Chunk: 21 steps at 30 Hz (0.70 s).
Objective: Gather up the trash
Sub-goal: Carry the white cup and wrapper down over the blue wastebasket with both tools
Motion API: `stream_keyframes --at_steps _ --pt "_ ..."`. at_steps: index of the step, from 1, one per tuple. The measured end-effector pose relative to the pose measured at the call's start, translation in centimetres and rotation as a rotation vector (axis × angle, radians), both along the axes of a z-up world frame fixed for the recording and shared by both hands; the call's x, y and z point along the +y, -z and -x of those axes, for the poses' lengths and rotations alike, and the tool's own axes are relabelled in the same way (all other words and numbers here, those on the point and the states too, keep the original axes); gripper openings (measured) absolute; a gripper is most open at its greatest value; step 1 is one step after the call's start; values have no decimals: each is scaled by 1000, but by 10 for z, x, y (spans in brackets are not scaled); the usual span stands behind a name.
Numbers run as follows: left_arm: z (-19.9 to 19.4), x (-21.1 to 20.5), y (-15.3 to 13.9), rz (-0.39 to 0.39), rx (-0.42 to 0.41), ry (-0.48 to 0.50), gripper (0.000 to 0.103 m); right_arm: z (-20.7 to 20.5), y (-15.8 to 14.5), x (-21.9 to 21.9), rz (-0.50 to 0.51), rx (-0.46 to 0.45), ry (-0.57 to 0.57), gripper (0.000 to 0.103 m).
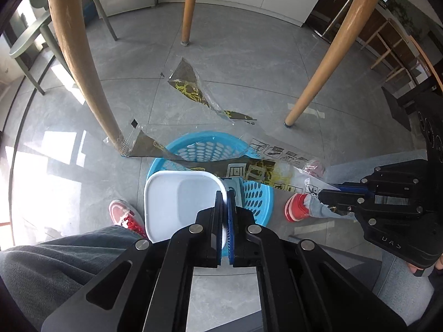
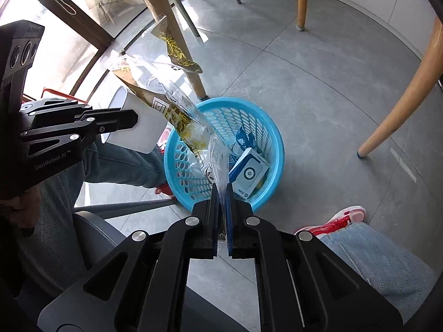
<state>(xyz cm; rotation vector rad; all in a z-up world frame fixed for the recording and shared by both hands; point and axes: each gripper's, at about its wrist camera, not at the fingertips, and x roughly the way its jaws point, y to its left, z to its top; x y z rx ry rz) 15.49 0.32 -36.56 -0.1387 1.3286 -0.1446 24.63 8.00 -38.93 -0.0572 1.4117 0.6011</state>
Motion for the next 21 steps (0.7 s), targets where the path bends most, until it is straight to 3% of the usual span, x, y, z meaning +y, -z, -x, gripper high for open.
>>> stream_keyframes --at_steps 2,14,21 --pt "-10 4 20 36 59 -17 2 -6 21 8 8 45 -15 4" --pt "-44 2 126 10 289 -7 2 -43 129 36 70 253 -57 4" --pt "-55 -3 167 9 366 -2 3 -53 171 45 82 324 -56 4"
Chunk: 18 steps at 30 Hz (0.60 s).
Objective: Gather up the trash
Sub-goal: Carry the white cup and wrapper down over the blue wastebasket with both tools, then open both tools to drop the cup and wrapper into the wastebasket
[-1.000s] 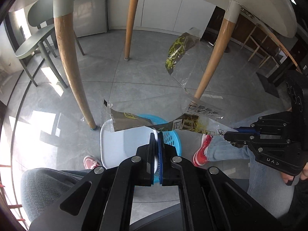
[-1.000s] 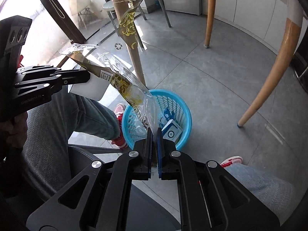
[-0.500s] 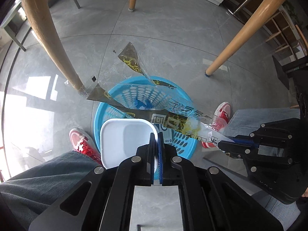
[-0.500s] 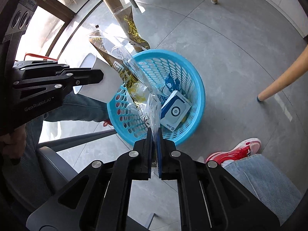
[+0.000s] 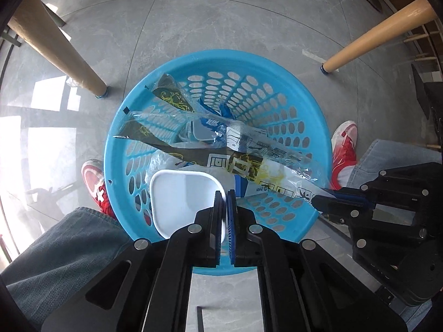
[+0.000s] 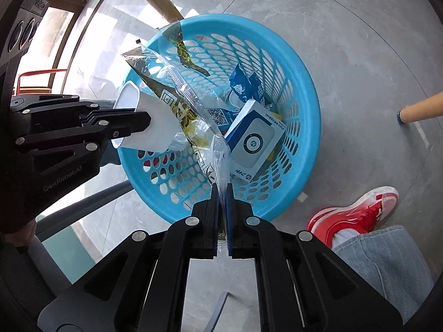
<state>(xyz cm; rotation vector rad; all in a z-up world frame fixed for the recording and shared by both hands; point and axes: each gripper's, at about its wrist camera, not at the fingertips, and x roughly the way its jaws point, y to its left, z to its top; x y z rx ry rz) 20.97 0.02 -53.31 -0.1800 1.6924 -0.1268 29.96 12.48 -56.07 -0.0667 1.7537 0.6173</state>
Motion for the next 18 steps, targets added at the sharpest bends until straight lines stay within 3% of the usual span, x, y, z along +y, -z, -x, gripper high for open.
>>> stream_keyframes --at_steps 6,9,11,15,16,17,18 --pt "-8 -2 11 8 12 -3 4 -2 11 4 16 10 4 7" --pt "-9 0 8 -8 3 -7 13 -5 7 2 22 -4 17 14" --pt "-9 3 1 -17 -7 -13 24 -8 -1 0 26 -31 29 36" --pt "-6 11 -19 -38 -39 -25 36 -9 -25 -3 37 -95 36 56" --pt "-5 12 -26 -47 -51 -27 42 -8 -32 -5 38 -113 38 64" --pt "-2 14 -33 -63 -64 -27 54 -6 -39 -6 32 -128 40 67" --pt "0 15 -42 -59 -78 -31 58 -4 -46 -8 32 -140 43 69"
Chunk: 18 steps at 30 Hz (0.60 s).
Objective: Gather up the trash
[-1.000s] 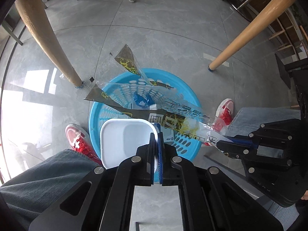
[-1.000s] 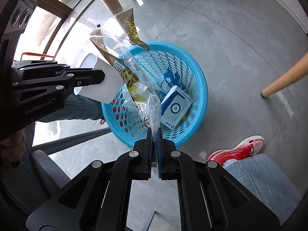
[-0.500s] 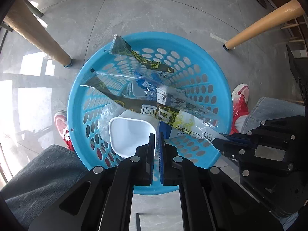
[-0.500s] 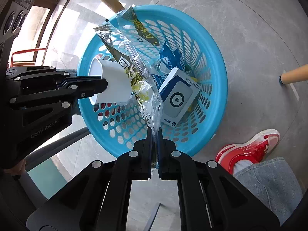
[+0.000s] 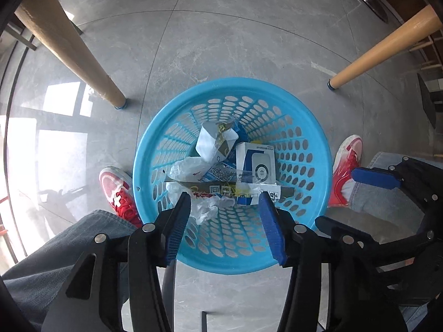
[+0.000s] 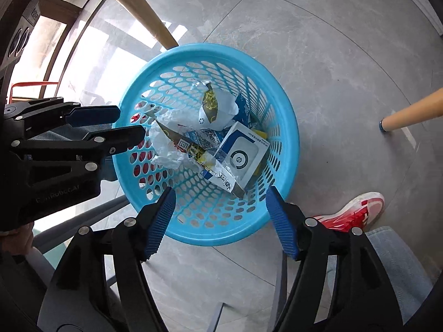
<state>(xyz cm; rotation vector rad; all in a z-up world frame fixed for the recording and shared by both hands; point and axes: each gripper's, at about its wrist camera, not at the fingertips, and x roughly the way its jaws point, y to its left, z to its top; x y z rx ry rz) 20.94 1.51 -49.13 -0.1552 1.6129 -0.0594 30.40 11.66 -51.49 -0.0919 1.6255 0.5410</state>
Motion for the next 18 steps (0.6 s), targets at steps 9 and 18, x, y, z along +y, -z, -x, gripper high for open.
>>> stream_keyframes --at_steps 9,18 --pt "38 4 -82 23 -131 8 73 33 -82 -15 -17 -132 26 86" --pt "89 -10 -173 33 -325 31 75 78 -170 -31 -83 -256 81 89"
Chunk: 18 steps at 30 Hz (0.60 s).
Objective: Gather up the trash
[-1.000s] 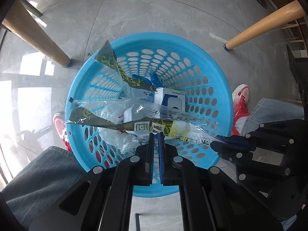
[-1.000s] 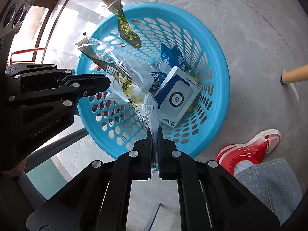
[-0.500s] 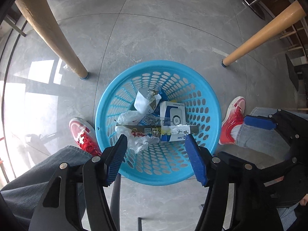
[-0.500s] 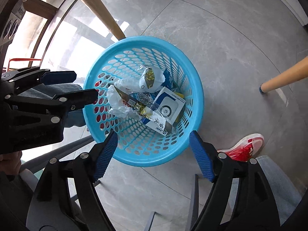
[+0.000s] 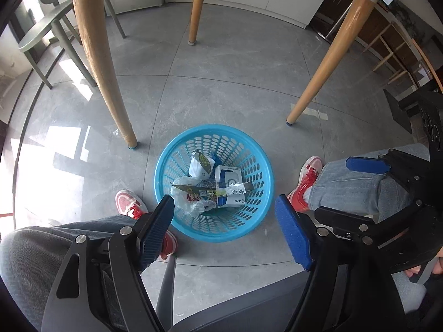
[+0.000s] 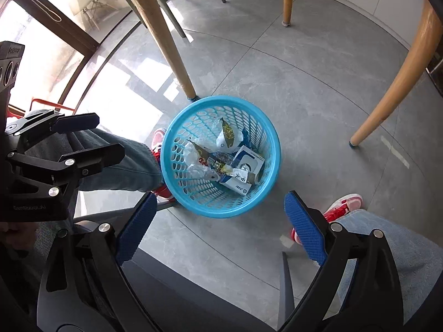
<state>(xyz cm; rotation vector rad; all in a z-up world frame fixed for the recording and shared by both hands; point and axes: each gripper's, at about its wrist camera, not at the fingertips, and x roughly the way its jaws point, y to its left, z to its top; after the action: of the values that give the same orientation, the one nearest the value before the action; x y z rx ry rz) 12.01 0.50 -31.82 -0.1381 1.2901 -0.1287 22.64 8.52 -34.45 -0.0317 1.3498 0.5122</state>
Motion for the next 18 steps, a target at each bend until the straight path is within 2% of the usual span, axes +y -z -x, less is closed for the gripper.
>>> stream_keyframes --at_steps 4,8,15,18 --pt "18 -2 -39 5 -82 -6 75 20 -42 4 -16 -64 6 89" --pt "33 -3 -81 -7 -170 -19 82 36 -83 6 -34 -118 16 90" --pt "52 -2 -143 -50 -274 -53 88 52 -153 -13 -55 -231 68 92" --pt "57 0 -162 -28 -293 -61 90 56 -175 -25 -54 -267 87 93"
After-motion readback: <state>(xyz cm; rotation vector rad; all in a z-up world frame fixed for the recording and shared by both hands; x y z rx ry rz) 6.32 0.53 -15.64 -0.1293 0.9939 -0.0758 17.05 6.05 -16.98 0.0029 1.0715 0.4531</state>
